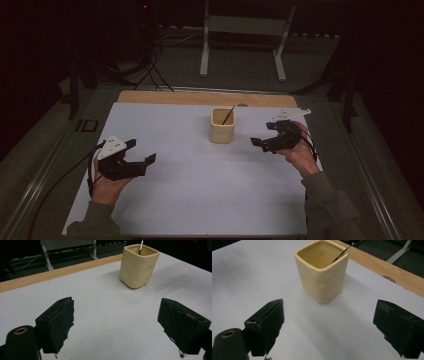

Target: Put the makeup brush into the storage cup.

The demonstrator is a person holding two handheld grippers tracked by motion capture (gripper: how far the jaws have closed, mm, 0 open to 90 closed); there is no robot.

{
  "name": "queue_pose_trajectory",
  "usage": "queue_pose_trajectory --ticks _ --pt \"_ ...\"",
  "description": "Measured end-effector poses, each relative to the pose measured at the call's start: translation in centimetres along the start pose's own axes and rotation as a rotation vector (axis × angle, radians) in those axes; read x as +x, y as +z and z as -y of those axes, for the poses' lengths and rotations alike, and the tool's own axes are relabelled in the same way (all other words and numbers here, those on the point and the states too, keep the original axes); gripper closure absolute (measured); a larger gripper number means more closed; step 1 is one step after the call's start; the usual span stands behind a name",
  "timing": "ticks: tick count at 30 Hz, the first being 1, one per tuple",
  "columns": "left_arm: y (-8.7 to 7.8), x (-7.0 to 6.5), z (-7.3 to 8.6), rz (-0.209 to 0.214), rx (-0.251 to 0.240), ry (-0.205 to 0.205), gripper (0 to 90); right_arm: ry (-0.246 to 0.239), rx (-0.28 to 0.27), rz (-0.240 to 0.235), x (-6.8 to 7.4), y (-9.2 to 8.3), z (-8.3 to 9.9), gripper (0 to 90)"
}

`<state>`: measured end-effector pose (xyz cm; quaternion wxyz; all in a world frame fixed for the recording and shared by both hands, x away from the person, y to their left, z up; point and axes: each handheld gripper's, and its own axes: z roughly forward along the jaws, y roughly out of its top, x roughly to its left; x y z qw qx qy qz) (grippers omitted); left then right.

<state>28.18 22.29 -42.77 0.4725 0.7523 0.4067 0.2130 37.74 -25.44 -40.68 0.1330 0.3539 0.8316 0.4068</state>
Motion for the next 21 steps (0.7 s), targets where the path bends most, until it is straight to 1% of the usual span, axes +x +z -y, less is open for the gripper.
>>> queue_pose_trajectory --ticks 9,14,19,21 --pt "-0.2 0.0 0.0 -0.001 -0.005 0.001 14.5 0.008 -0.006 -0.011 0.4 0.1 1.1 9.9" --pt "-0.2 0.1 0.0 -0.005 -0.006 -0.002 14.5 0.003 -0.020 -0.011 0.6 0.1 1.7 9.9" --pt "-0.3 0.2 0.0 -0.009 -0.007 -0.003 14.6 0.002 -0.037 -0.005 0.8 -0.3 2.7 9.9" --pt "-0.3 0.2 0.1 -0.009 -0.007 -0.003 14.6 0.002 -0.040 -0.011 0.9 -0.4 3.2 9.9"
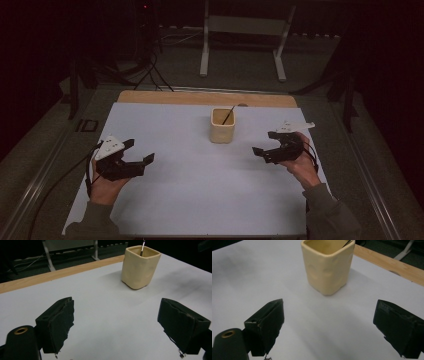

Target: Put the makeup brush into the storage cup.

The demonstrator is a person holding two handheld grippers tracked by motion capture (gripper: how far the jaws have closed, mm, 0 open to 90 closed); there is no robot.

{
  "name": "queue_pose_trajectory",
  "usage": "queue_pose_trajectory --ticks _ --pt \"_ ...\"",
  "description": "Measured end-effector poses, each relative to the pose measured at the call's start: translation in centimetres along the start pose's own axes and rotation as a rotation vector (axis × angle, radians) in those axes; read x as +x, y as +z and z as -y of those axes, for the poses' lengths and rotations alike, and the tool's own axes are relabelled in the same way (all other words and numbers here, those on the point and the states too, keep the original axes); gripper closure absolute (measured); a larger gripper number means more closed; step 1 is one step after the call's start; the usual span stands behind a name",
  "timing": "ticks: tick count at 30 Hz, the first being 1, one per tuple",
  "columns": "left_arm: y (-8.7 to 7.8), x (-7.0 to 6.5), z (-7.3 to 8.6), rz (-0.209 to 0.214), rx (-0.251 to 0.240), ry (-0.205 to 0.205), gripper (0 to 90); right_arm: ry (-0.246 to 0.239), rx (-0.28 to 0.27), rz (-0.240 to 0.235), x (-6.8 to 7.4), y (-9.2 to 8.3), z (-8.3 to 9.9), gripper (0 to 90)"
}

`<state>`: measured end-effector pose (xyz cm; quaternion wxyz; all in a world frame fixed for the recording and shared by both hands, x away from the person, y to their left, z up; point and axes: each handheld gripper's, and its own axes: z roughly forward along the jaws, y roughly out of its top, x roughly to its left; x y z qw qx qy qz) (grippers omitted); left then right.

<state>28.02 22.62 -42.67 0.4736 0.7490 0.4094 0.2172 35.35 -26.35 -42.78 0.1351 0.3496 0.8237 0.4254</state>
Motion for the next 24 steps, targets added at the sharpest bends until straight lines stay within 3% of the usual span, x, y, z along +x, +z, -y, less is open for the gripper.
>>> queue_pose_trajectory --ticks 8,24 --pt "-0.1 0.1 0.0 -0.008 -0.001 0.004 14.5 -0.028 0.001 0.007 0.7 -0.3 1.3 9.8" --pt "-0.2 0.1 0.4 -0.014 0.004 0.008 14.1 0.015 -0.063 -0.028 1.2 -0.4 3.7 9.8"
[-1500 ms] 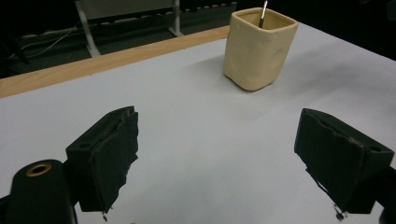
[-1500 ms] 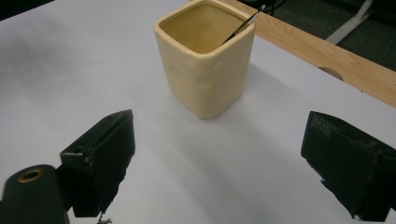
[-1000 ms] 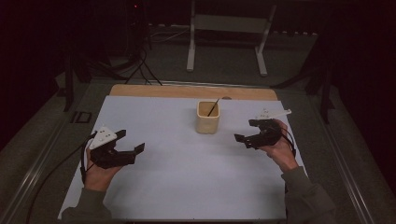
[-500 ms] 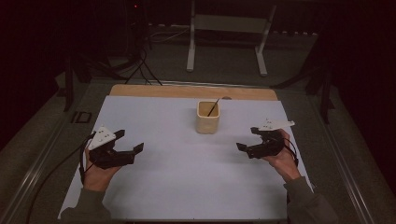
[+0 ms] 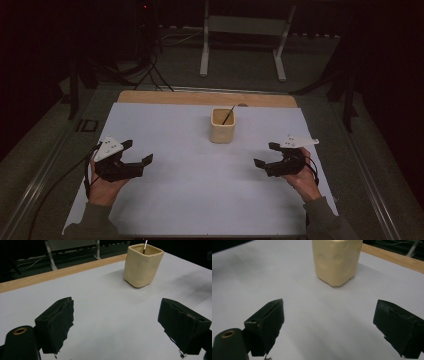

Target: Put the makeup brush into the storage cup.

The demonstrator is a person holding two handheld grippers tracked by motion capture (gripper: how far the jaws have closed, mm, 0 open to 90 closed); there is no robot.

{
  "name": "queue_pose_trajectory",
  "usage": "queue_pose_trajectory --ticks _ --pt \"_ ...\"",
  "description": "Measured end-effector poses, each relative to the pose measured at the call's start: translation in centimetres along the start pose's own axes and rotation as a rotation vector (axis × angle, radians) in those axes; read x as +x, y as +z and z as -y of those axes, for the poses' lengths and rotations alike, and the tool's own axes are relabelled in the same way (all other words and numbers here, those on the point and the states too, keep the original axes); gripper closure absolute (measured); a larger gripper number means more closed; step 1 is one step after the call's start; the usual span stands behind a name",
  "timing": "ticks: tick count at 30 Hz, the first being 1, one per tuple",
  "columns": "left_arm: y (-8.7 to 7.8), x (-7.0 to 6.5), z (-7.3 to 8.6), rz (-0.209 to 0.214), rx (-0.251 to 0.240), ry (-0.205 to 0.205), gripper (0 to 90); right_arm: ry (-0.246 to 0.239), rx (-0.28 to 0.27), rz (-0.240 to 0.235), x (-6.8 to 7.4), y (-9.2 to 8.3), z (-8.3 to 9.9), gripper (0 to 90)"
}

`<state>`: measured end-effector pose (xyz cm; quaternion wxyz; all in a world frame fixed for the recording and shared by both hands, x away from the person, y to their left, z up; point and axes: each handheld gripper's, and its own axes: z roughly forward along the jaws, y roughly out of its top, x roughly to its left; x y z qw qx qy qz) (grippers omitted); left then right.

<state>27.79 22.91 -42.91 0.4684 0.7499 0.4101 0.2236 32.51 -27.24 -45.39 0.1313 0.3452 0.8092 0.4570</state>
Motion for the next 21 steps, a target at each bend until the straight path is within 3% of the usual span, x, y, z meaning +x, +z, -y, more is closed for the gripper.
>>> queue_pose_trajectory --ticks 8,21 --pt "-0.2 0.0 0.1 0.000 -0.004 0.000 12.9 0.017 -0.070 -0.020 0.5 -1.0 1.3 9.8" --pt "-0.4 0.0 0.7 -0.007 0.003 0.008 8.6 0.020 -0.105 0.012 1.0 -2.5 3.4 9.8"
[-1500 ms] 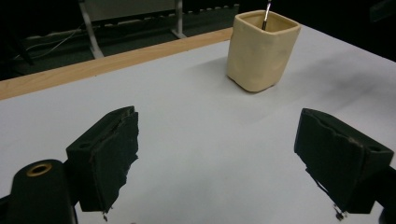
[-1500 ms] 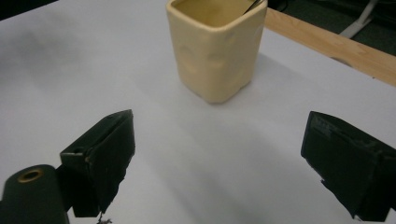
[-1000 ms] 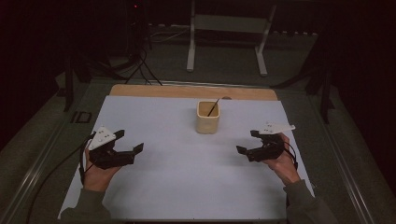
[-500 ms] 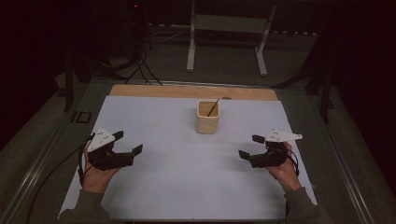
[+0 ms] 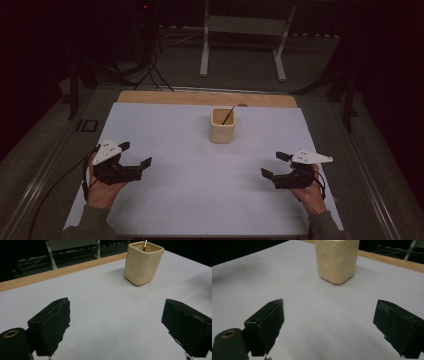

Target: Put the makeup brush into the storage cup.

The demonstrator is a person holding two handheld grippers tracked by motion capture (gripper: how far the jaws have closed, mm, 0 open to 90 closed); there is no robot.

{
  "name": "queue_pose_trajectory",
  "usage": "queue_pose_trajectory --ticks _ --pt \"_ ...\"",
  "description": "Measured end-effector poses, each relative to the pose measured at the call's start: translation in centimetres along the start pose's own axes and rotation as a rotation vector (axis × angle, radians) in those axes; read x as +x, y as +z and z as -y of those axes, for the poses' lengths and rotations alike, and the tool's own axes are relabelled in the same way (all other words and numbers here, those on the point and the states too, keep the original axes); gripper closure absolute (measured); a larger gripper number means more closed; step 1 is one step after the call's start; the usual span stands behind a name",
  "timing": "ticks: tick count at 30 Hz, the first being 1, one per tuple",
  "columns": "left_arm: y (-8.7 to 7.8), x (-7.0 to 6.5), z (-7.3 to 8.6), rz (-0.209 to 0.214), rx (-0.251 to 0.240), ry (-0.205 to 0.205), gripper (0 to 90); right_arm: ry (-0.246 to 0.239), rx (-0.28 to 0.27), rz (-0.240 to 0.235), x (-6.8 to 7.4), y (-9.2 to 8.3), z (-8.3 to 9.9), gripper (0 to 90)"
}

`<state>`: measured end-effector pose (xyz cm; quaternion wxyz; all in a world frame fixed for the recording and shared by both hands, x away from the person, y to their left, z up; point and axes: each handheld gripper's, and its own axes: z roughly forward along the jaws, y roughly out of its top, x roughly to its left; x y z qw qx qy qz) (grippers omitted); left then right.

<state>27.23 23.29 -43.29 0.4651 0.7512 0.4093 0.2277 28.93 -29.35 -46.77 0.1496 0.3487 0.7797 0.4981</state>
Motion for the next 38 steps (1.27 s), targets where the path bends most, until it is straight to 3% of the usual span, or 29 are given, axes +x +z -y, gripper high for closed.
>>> queue_pose_trajectory --ticks 16,38 --pt "-1.0 0.2 1.3 0.012 -0.028 0.002 7.3 0.006 -0.062 0.030 -0.1 -2.2 1.4 9.9" --pt "-2.3 0.5 2.5 0.007 -0.063 0.000 5.7 -0.042 -0.111 0.038 0.6 -3.8 2.1 9.9"
